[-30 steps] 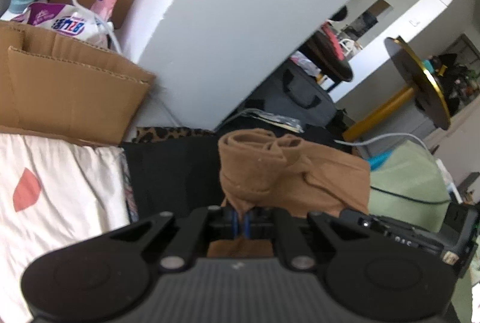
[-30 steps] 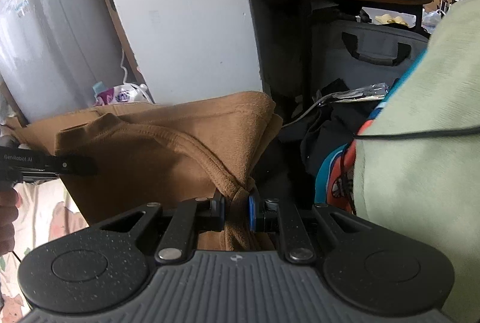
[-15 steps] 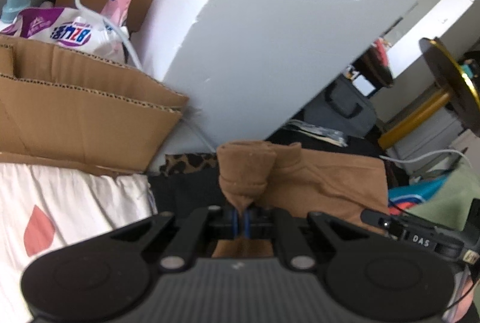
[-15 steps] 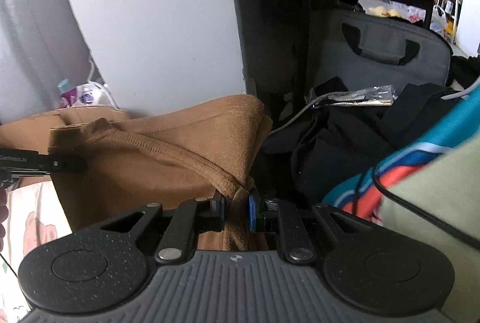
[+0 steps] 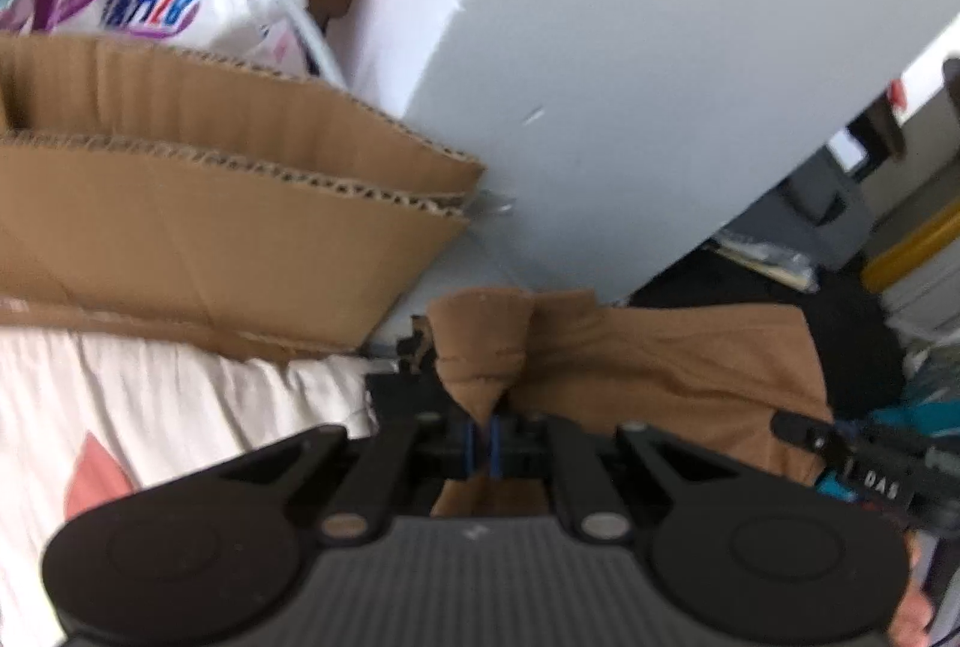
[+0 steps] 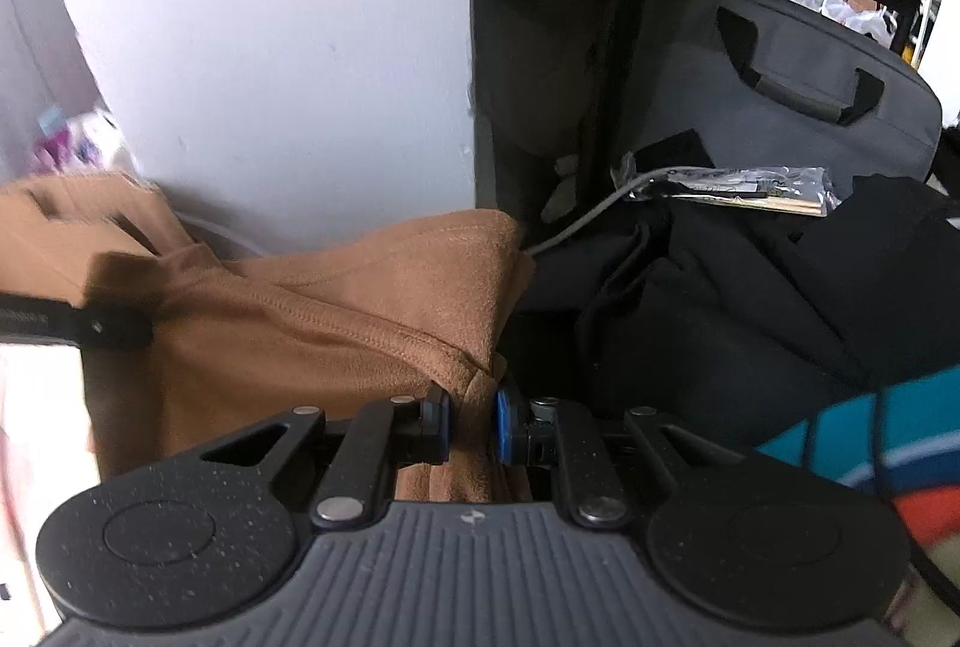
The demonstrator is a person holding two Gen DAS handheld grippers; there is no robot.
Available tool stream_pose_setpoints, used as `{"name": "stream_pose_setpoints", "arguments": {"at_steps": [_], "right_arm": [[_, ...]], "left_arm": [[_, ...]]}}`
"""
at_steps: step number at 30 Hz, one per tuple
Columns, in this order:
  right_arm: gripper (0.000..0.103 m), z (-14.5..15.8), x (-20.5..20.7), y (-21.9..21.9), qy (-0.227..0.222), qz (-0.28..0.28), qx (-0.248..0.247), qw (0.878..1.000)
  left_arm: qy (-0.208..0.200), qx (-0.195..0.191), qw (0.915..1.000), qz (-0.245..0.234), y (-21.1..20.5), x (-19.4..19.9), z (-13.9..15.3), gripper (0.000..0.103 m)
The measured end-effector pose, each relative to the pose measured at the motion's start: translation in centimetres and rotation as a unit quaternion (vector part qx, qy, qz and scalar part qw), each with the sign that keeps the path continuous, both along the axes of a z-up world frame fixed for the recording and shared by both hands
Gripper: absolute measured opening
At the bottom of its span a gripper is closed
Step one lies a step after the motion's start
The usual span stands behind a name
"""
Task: Fold clothes
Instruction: 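Carry the folded brown shirt with both tools toward the black bag pile, then lower the shirt onto the pile and open both tools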
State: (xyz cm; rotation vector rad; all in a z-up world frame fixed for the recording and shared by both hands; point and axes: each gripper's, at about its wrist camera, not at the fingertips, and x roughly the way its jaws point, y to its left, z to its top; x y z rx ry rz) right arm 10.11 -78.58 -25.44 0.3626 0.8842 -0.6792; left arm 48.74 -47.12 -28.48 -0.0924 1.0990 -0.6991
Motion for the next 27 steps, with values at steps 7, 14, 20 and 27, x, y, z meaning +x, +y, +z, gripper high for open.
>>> {"name": "stream_pose_setpoints", "arguments": {"at_steps": [7,14,20,27], "right_arm": [[0.014,-2.6,1.4,-1.9,0.004,-0.015,0.017,1.000],[0.014,-5.1,2.5,-3.4,0.012,-0.021,0.028,0.999],[0.025,-6.1,2.9,-4.2,0.018,-0.015,0.032,0.999],[0.042,-4.5,2.7,-4.1,0.028,0.002,0.003,1.000]], "left_arm": [[-0.042,0.059,0.9973,-0.015,-1.3,0.0,-0.4,0.009],[-0.076,0.107,0.9904,-0.043,-2.5,0.1,-0.1,0.028],[-0.083,0.113,0.9895,-0.036,-0.3,0.4,0.2,0.038],[-0.084,0.090,0.9911,-0.051,2.0,-1.3,1.3,0.038]]}}
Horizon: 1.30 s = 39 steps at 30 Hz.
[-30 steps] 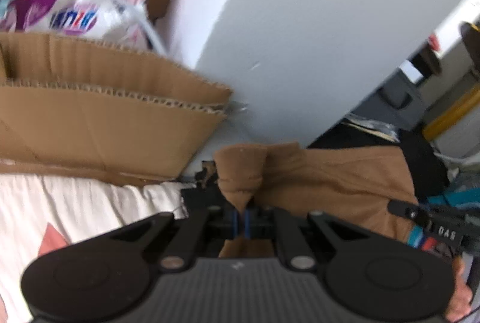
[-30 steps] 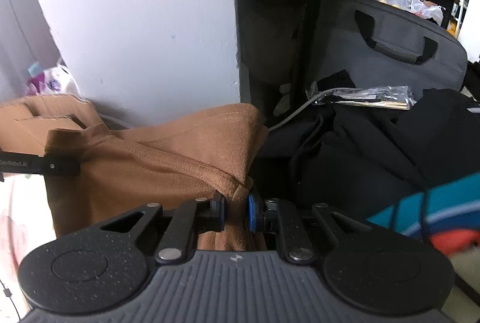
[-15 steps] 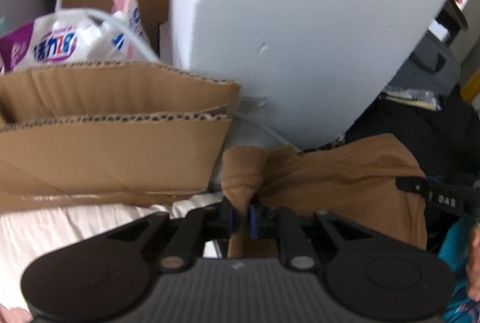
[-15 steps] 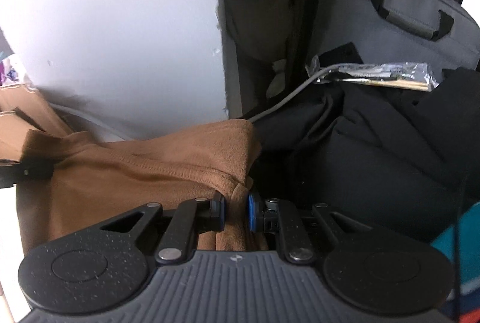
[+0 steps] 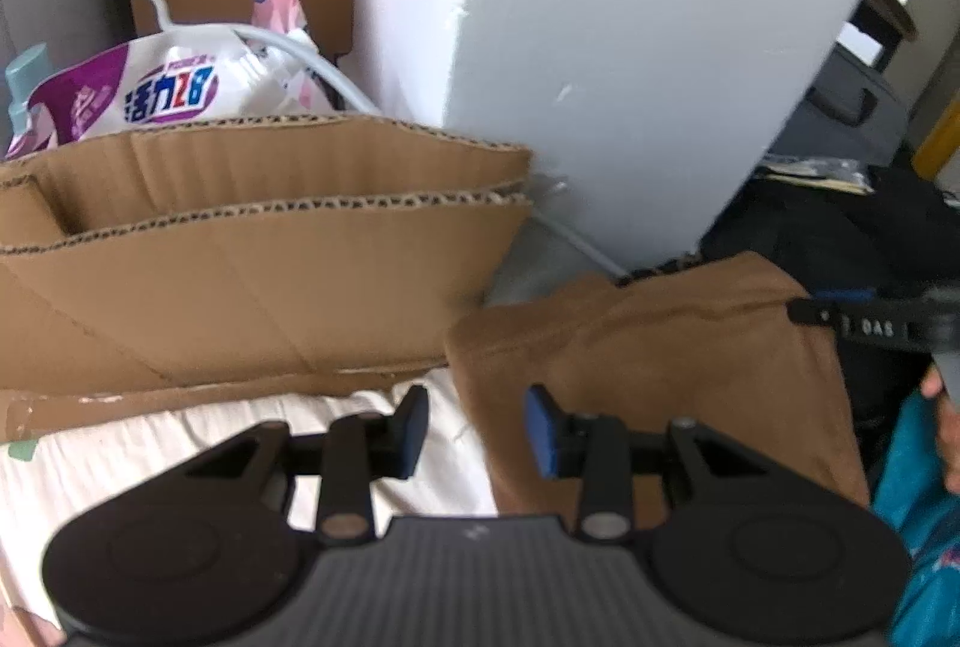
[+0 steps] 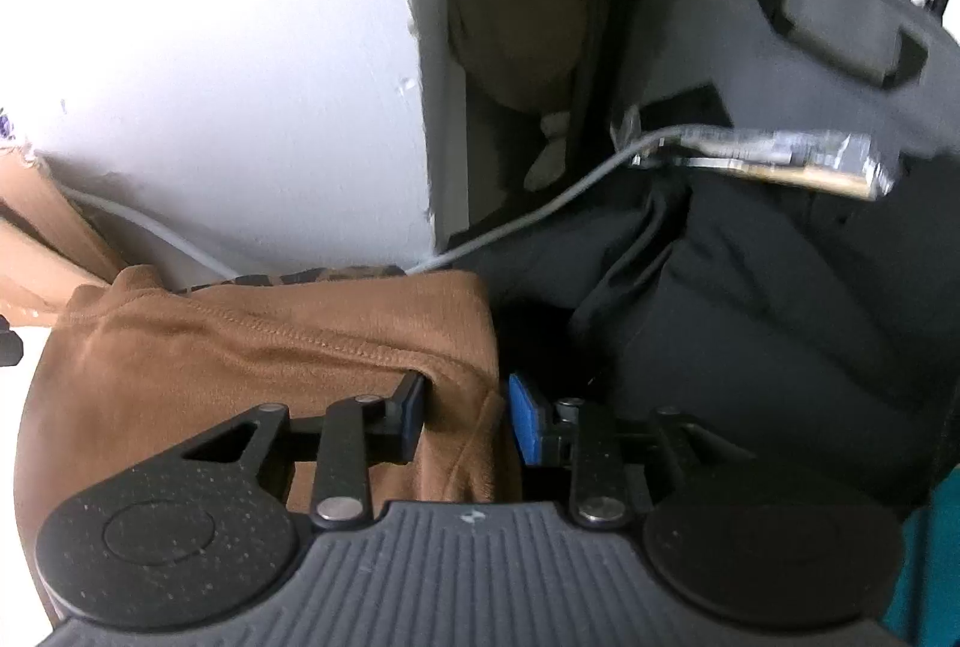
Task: Fold clothes
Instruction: 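Lower the shirt onto the pile and open both tools, then press the placed brown shirt flat with both open tools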
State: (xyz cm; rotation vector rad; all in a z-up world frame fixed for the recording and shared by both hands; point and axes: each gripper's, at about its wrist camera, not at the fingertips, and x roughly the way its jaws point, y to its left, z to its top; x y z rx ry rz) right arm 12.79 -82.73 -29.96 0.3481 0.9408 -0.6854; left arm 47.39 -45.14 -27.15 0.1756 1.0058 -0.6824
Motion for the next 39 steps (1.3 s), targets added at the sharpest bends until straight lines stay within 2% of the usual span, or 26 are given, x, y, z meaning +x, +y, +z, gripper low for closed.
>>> {"name": "stream_pose_setpoints", "arguments": {"at_steps": [7,9,11,14,19,26,29,32,35,37,39], "right_arm": [[0.042,2.6,-1.6,0.7,-0.019,-0.015,-0.014,1.000],[0.037,3.1,-2.0,1.1,-0.026,-0.015,-0.006,1.000],[0.028,2.7,-2.0,1.6,-0.017,-0.009,0.001,1.000],[0.027,1.7,-1.8,2.3,0.005,0.001,0.004,1.000],[0.027,-0.5,-1.7,1.4,0.041,-0.020,0.002,0.999],[0.027,-0.9,-1.2,-0.2,0.033,-0.056,0.004,0.998],[0.028,0.1,-1.3,1.0,0.022,-0.045,-0.009,0.999],[0.028,0.9,-1.8,2.7,0.015,-0.019,-0.015,1.000],[0.027,1.2,-2.6,4.3,0.012,0.011,-0.011,1.000],[0.025,1.1,-3.3,5.2,0.011,0.025,-0.011,1.000],[0.018,0.9,-4.0,6.0,0.010,0.033,-0.008,0.999]], "left_arm": [[0.007,-0.024,0.9996,-0.010,2.1,-2.0,0.5,0.039],[0.013,-0.029,0.9995,-0.010,2.4,-2.8,0.3,0.039],[0.021,-0.033,0.9992,-0.010,2.4,-3.5,-0.2,0.039],[0.036,-0.035,0.9987,-0.010,1.9,-4.4,-1.4,0.039],[0.058,-0.039,0.9975,-0.011,2.1,-5.4,-2.8,0.039],[0.080,-0.050,0.9955,0.000,3.2,-6.6,-3.2,0.039],[0.094,-0.066,0.9933,0.013,3.8,-6.9,-3.3,0.050],[0.105,-0.081,0.9908,0.024,4.4,-7.3,-3.6,0.051],[0.108,-0.080,0.9905,0.026,4.5,-8.0,-4.2,0.051],[0.110,-0.078,0.9906,0.023,4.5,-8.6,-4.6,0.051],[0.115,-0.080,0.9899,0.022,4.6,-9.0,-5.0,0.051]]}}
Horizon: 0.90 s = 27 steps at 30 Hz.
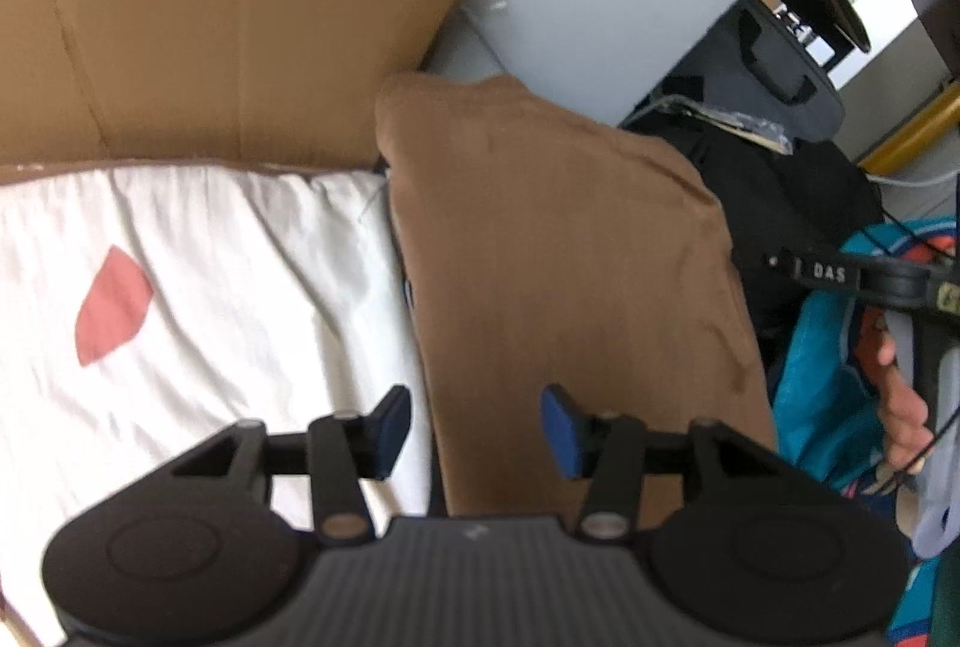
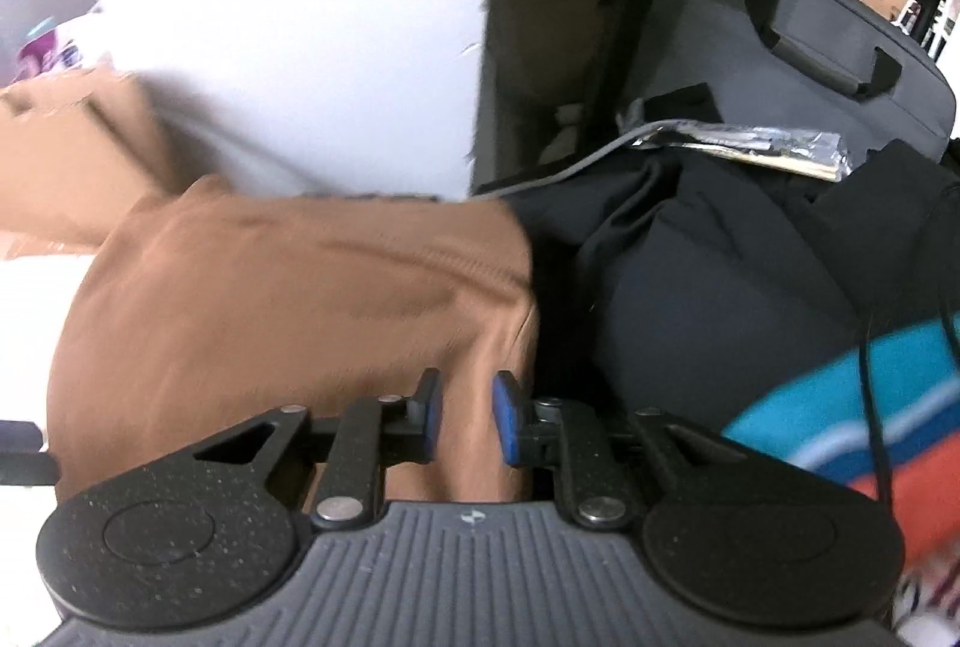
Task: Fold clothes
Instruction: 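Press the placed brown shirt flat with both open tools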
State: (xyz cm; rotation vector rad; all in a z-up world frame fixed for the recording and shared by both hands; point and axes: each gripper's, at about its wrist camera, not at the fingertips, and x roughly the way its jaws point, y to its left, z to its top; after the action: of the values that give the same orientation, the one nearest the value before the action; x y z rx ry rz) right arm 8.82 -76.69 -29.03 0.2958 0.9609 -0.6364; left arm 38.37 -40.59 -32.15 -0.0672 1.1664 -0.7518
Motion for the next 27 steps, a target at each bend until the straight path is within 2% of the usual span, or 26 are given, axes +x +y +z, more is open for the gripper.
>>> {"name": "stream_pose_setpoints", "arguments": {"at_steps": [7,15,21,27], "right_arm": [[0.015,-2.7,-1.9,1.1,0.032,-0.004,-0.008,0.999],[0.015,-3.9,-3.8,1.6,0.053,-0.022,-0.034,0.998],[0.015,-3.3,-5.4,2.3,0.039,-0.014,-0.030,0.999],[0.016,-2.5,-6.9,3.8,0.019,-0.004,-0.014,1.000]], "left_arm": [[0.036,-0.013,0.9993,0.004,0.3,-1.5,-1.8,0.050],[0.057,0.002,0.9983,-0.014,0.7,-4.4,-4.3,0.045],[0.067,0.003,0.9975,-0.022,1.3,-6.0,-5.1,0.039],[0.076,-0.004,0.9970,-0.016,1.5,-6.3,-5.6,0.039]]}}
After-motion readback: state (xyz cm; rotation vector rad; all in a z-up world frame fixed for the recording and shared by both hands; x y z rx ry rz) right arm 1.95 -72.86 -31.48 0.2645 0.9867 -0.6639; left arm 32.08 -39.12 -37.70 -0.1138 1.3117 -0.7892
